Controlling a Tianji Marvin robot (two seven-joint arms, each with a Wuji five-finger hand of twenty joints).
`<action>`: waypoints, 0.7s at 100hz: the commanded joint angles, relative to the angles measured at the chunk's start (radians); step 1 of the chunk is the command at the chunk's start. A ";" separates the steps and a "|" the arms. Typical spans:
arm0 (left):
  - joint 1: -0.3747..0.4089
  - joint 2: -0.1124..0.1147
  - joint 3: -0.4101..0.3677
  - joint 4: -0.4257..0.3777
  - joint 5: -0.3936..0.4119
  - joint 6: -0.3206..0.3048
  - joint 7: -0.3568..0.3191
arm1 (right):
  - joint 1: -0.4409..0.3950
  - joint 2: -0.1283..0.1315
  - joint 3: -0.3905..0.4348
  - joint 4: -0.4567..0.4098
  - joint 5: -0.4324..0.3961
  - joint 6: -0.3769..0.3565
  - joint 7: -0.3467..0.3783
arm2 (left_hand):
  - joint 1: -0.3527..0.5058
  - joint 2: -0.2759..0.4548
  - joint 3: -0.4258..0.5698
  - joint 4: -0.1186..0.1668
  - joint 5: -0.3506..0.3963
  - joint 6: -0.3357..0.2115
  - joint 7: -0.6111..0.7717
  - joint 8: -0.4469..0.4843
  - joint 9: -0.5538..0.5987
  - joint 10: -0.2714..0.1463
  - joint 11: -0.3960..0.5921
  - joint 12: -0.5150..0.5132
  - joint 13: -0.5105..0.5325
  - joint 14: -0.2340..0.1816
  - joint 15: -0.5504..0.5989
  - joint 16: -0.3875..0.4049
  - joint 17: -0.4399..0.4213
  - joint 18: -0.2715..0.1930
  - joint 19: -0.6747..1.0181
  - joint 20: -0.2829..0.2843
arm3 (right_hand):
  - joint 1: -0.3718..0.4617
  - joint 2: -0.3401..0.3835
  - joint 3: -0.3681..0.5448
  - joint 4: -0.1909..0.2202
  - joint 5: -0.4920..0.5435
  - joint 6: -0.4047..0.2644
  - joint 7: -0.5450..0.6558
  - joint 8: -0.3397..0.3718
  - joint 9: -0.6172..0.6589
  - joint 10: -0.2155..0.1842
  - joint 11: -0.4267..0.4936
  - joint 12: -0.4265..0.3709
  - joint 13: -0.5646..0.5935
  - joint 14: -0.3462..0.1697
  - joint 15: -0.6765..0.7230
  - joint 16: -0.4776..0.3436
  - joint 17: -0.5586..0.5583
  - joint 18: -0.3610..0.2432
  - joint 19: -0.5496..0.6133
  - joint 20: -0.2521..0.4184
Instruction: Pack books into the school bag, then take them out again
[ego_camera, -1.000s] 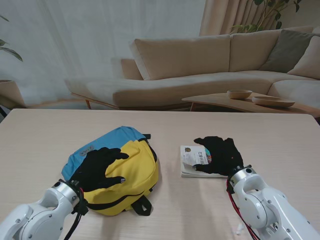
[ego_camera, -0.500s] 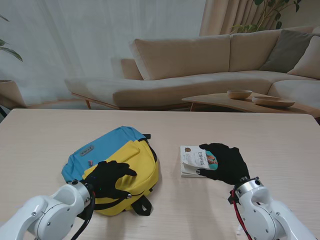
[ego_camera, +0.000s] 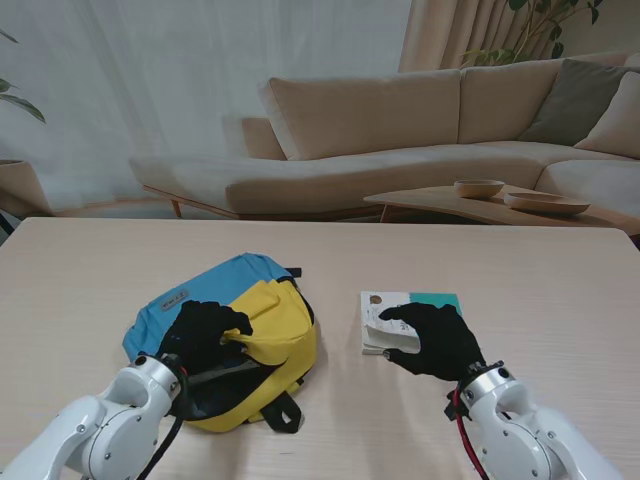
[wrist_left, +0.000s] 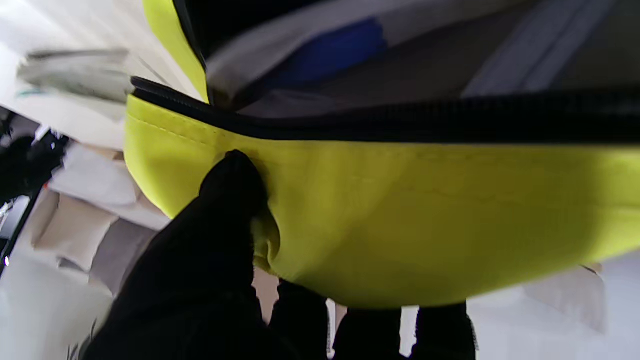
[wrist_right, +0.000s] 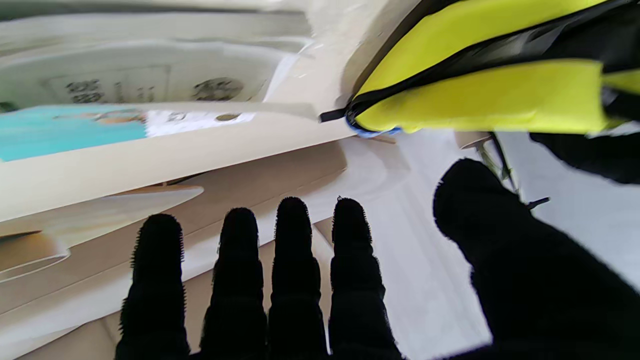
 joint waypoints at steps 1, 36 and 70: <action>0.007 -0.016 -0.018 -0.022 -0.016 -0.012 -0.012 | 0.005 -0.004 -0.032 -0.011 -0.009 -0.016 0.025 | 0.045 0.012 0.035 0.006 0.063 -0.076 0.071 0.059 0.165 0.026 0.058 0.124 0.118 0.036 0.105 0.046 0.036 0.057 0.131 -0.030 | -0.006 -0.015 0.050 0.033 0.050 -0.022 0.028 0.026 0.040 -0.005 0.013 0.018 0.035 -0.001 0.018 0.021 0.017 0.002 0.035 0.026; 0.002 -0.035 -0.063 -0.053 -0.198 -0.073 0.028 | 0.123 0.002 -0.224 0.000 0.010 0.060 0.068 | 0.115 0.056 -0.026 -0.002 0.023 -0.024 0.097 0.071 0.449 0.007 0.281 -0.056 0.398 0.090 0.318 0.040 0.176 0.110 0.366 -0.088 | 0.023 -0.032 0.159 0.037 0.119 -0.036 0.056 0.053 0.124 -0.005 0.022 0.023 0.112 -0.002 0.054 0.034 0.098 -0.006 0.097 0.067; 0.033 -0.046 -0.089 -0.108 -0.283 -0.112 0.060 | 0.248 -0.021 -0.419 0.055 0.089 0.220 0.035 | 0.141 0.070 -0.040 -0.002 -0.010 0.033 0.120 0.070 0.493 0.038 0.238 -0.082 0.436 0.088 0.332 0.025 0.203 0.114 0.390 -0.091 | 0.036 -0.013 0.168 0.038 0.151 0.006 0.039 0.036 0.162 0.025 0.007 0.017 0.164 0.011 0.069 0.039 0.153 -0.002 0.145 0.095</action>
